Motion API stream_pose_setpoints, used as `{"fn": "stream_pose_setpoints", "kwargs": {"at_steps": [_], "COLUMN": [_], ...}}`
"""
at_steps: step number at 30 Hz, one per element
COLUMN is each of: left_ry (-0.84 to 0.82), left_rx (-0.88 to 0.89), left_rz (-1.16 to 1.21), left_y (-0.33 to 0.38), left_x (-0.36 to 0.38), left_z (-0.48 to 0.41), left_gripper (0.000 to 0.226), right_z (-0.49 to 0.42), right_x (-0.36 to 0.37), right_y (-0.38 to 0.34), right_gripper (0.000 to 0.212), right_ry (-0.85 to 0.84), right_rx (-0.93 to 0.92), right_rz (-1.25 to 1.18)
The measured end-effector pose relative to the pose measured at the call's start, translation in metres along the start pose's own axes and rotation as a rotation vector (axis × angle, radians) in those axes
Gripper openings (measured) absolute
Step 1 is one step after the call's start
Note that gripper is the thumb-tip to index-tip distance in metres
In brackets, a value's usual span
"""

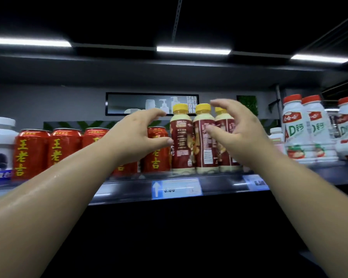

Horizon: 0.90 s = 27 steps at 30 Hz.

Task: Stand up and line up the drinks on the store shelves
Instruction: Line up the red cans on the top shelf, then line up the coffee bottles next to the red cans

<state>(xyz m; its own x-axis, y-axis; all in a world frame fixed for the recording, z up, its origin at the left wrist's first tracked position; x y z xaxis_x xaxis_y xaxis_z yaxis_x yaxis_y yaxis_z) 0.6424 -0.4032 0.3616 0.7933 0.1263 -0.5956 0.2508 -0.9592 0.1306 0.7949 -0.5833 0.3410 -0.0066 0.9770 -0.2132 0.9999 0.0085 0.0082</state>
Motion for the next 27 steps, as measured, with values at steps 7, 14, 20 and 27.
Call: {"fn": "stream_pose_setpoints", "kwargs": {"at_steps": [7, 14, 20, 27], "left_ry": [0.108, 0.208, 0.159, 0.035], "left_rx": [0.111, 0.164, 0.249, 0.293], "left_rz": [-0.095, -0.006, -0.006, 0.087], "left_y": [0.041, 0.058, 0.081, 0.114], "left_x": [0.027, 0.046, 0.068, 0.100], "left_z": [0.003, 0.018, 0.016, 0.019], "left_gripper": [0.066, 0.057, 0.058, 0.057], "right_z": [0.034, 0.054, 0.070, 0.067], "right_x": [-0.012, -0.053, -0.052, -0.037], "right_y": [0.040, 0.088, 0.090, 0.105], "right_gripper": [0.063, 0.063, 0.070, 0.049], "right_ry": [0.037, 0.069, -0.253, -0.291], "right_rx": [0.040, 0.359, 0.410, 0.177], "right_rz": [0.022, -0.161, -0.125, 0.151]}}
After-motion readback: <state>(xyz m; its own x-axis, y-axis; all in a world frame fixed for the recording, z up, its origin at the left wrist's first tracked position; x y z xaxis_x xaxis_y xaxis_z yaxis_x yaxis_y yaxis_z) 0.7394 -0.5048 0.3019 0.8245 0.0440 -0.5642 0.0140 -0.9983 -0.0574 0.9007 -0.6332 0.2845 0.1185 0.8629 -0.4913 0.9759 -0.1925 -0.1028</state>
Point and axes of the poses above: each hand's wrist, its own z-axis away from the middle knuckle, its own x-axis out of the palm, y = z × x, the point moved 3 cm from there along -z, towards the middle knuckle, and after that the axes turned 8 degrees about -x, right-handed, at the moved point
